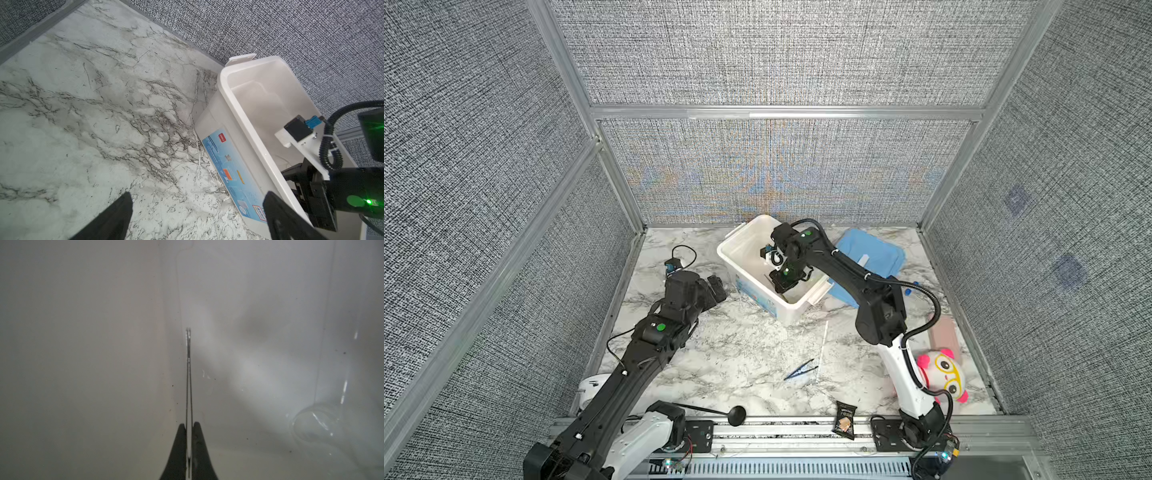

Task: Organize the chemistry lab equipment
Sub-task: 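Lift the metal tweezers with the right gripper and lower them into the white bin, then release the tweezers in the bin and move the right gripper toward the blue tweezers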

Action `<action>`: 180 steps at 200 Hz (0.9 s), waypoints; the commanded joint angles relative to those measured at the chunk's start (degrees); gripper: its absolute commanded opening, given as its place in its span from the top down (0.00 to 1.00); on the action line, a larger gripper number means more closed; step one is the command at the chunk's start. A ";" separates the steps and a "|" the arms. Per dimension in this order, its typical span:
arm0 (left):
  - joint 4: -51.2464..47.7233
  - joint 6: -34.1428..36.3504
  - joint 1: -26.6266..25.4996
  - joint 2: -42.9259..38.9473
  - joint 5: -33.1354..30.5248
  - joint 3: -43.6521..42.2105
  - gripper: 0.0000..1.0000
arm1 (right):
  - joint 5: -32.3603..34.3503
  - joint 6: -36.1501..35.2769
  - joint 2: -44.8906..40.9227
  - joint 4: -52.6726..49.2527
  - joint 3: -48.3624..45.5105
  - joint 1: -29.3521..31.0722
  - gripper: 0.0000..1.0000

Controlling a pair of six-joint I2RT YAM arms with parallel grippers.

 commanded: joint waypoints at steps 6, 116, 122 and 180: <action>-0.30 -0.94 0.19 -0.32 0.59 0.36 0.01 | 0.72 0.73 0.98 -1.00 0.19 0.30 1.00; -2.26 -1.10 0.14 -4.42 -0.61 -1.87 0.01 | -0.47 3.66 -1.50 -1.78 4.30 0.30 0.65; -2.54 -0.75 0.12 -4.58 -0.76 -1.65 0.01 | -0.48 3.79 -2.53 -1.81 4.33 0.37 0.65; -11.83 4.56 0.43 -8.25 -8.61 2.11 0.01 | 3.25 7.52 -22.10 3.48 -4.14 1.09 0.64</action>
